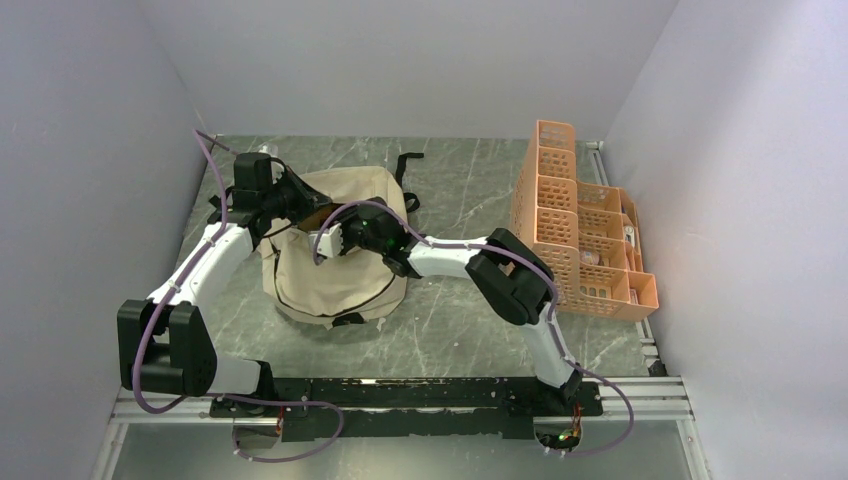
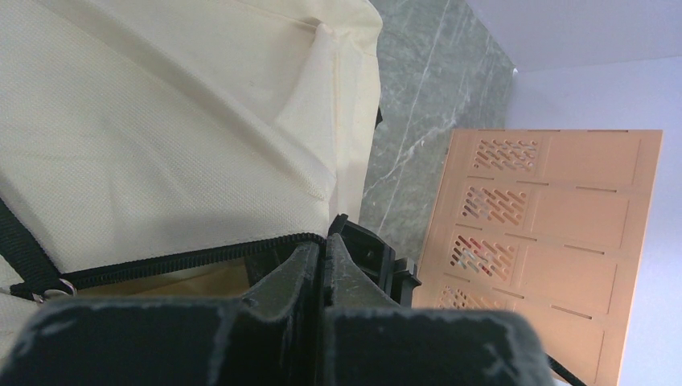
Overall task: Pack the student bag
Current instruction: Place the stationery in the student bag.
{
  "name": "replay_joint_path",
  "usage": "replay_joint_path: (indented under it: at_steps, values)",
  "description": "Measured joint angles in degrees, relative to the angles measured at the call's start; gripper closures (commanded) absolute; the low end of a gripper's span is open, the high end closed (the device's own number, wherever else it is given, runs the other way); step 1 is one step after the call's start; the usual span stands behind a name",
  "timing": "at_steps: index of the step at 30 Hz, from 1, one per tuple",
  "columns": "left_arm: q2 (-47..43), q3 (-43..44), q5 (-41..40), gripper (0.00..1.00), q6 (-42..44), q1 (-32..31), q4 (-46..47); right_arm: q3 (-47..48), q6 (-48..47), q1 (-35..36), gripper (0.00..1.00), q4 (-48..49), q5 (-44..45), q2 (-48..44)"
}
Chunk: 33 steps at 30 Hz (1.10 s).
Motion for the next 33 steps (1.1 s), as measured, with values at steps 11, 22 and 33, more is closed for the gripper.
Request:
replay_joint_path:
  at_steps: [11, 22, 33]
  values:
    - [0.00, 0.00, 0.00, 0.95, 0.00, 0.00, 0.00, -0.15, 0.79, 0.17, 0.66, -0.09, -0.24, 0.04]
    - [-0.02, -0.02, 0.02, 0.95, 0.00, 0.00, 0.39, -13.49, 3.02, 2.84, 0.69, -1.79, -10.25, -13.46]
    - [-0.02, 0.20, 0.02, 0.82, 3.56, 0.00, -0.13, -28.15, 26.97, 4.44, 0.69, 12.44, -13.44, -30.34]
